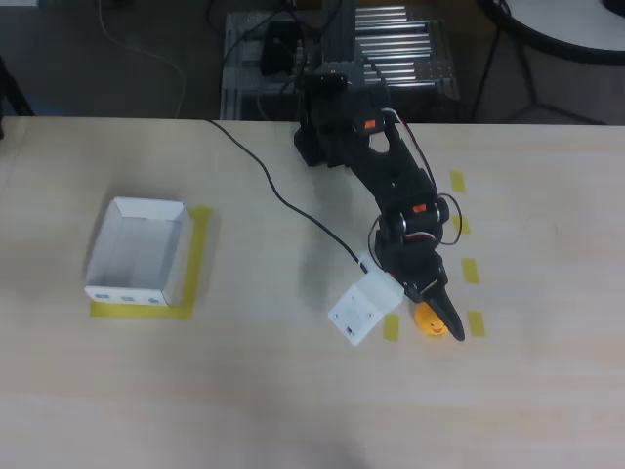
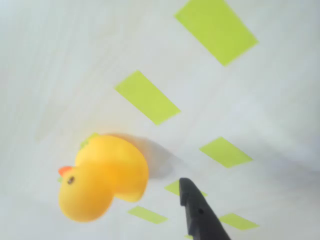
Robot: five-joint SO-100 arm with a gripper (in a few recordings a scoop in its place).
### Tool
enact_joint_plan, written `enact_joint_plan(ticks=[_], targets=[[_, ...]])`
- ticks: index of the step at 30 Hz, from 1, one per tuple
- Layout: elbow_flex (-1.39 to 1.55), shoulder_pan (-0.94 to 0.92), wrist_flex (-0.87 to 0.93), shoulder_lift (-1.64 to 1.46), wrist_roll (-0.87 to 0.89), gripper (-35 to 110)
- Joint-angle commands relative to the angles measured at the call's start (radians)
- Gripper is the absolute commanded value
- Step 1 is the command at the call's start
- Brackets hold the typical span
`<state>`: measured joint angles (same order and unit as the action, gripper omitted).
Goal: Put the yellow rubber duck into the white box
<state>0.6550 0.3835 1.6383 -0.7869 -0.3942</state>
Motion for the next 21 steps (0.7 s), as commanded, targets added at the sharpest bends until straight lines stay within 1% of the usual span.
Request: enact_joint_plan(ticks=[1, 21], targets=[[-0.189, 0.035, 0.021, 0.011, 0.008, 67], [-0.307, 0.097, 0.023, 0.181, -0.002, 64]])
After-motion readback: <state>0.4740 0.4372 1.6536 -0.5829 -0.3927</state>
